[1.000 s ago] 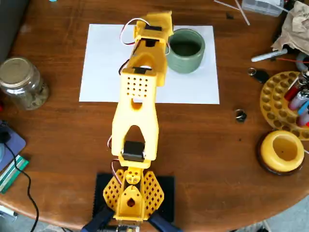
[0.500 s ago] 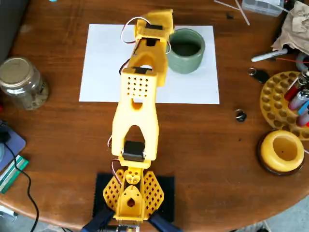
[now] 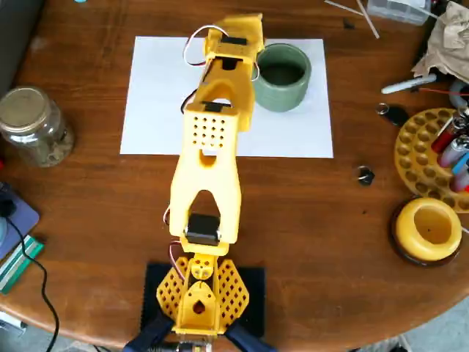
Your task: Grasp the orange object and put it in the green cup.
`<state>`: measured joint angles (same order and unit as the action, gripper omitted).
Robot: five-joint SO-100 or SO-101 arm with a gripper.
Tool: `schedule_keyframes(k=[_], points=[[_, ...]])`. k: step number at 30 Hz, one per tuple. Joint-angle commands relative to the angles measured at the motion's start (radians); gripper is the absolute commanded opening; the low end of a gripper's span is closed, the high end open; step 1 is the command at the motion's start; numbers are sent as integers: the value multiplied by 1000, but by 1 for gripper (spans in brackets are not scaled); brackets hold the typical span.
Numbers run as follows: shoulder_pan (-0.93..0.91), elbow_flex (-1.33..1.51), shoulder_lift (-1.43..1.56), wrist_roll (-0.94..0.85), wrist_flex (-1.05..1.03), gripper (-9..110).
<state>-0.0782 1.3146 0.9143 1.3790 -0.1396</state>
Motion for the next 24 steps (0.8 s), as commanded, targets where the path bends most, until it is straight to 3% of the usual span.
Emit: schedule_keyframes(k=[1,9,24], points=[[8,-2,61,0,-3,5],[8,17,126,-2,-130,4],[6,31,140,-3,-133,3]])
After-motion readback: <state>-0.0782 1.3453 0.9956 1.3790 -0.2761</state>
